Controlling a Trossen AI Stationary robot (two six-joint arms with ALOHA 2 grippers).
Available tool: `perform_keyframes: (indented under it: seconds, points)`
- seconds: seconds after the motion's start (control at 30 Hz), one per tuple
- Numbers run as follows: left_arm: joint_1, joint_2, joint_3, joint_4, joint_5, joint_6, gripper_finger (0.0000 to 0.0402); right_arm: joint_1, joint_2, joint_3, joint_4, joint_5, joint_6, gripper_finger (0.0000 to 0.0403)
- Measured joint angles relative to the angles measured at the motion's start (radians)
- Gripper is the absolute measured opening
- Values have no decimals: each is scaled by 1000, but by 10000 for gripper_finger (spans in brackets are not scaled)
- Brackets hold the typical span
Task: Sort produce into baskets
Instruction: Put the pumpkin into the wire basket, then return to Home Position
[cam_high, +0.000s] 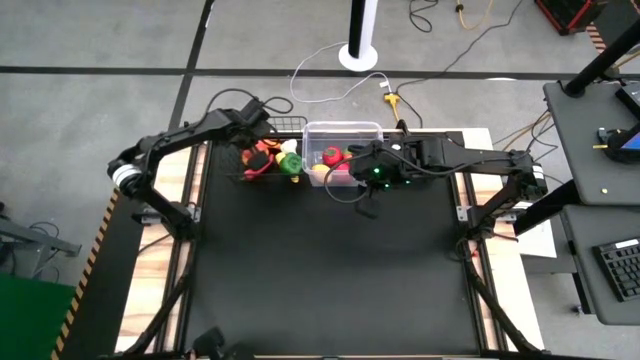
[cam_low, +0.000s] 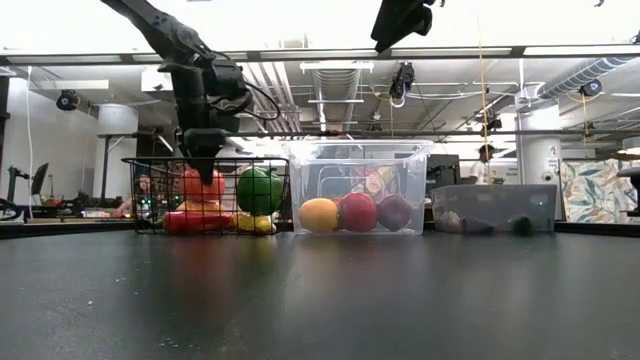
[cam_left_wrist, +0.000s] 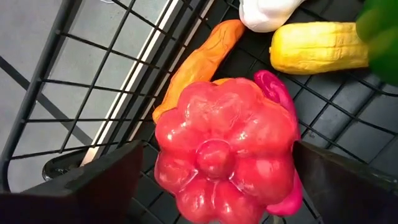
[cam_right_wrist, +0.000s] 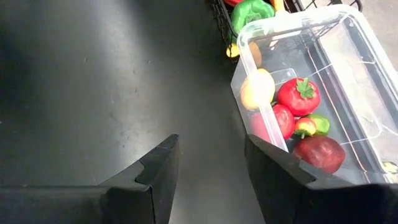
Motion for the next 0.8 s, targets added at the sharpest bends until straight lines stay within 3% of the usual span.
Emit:
perform_keyframes:
  seconds: [0.2, 0.43, 0.63, 0.8]
  points:
    - [-32, -101, 0, -78, 1, -45, 393, 1, 0, 0, 4, 9, -16, 173]
    - [-167, -351, 0, -95, 0, -215, 393, 40, -9, -34, 88, 61, -58, 173]
    - [-439, -531, -60, 9, -3, -419, 393, 119, -83, -217, 309, 61, -93, 173]
    - [-747, -620, -181, 263, -67, -481, 393, 179, -157, -428, 563, 60, -117, 173]
